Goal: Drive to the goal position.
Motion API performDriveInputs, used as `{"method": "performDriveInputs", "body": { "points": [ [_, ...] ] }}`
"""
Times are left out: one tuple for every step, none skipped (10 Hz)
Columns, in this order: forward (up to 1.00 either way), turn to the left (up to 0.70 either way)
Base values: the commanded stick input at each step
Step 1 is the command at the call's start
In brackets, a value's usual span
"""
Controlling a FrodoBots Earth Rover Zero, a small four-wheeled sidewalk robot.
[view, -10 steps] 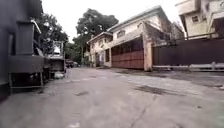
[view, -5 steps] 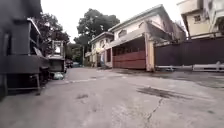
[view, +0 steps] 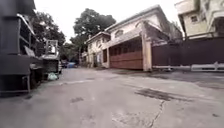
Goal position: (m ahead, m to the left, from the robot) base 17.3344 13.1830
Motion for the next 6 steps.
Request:
{"method": "performDriveInputs", "body": {
  "points": [
    [0.3,0.0],
    [0.3,0.0],
    [0.3,0.0],
    [0.3,0.0],
    [0.35,0.0],
    [0.5,0.1]
  ]
}}
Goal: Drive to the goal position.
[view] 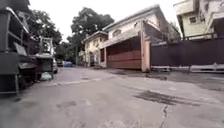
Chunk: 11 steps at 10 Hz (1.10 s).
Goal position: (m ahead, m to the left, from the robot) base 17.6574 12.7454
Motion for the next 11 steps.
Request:
{"method": "performDriveInputs", "body": {
  "points": [
    [0.5,0.27],
    [0.5,0.27],
    [0.5,0.27],
    [0.5,0.27],
    [0.5,0.27],
    [0.5,0.27],
    [0.5,0.27],
    [0.5,0.27],
    [0.5,0.27],
    [0.5,0.27],
    [0.5,0.27]
  ]
}}
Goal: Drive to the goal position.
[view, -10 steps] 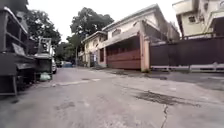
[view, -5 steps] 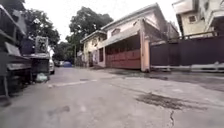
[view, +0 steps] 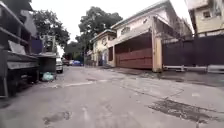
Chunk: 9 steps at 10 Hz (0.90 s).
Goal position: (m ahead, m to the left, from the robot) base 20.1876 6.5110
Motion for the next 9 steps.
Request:
{"method": "performDriveInputs", "body": {
  "points": [
    [0.5,0.23],
    [0.5,0.0],
    [0.5,0.0],
    [0.5,0.0],
    [0.5,0.0],
    [0.5,0.0],
    [0.5,0.0],
    [0.5,0.0],
    [0.5,0.0]
  ]
}}
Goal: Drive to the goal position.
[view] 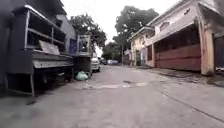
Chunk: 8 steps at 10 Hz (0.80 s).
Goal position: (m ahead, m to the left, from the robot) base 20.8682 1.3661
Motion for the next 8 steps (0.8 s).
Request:
{"method": "performDriveInputs", "body": {
  "points": [
    [0.5,0.0],
    [0.5,0.0],
    [0.5,0.0],
    [0.5,0.0],
    [0.5,0.0],
    [0.5,0.0],
    [0.5,0.0],
    [0.5,0.0]
  ]
}}
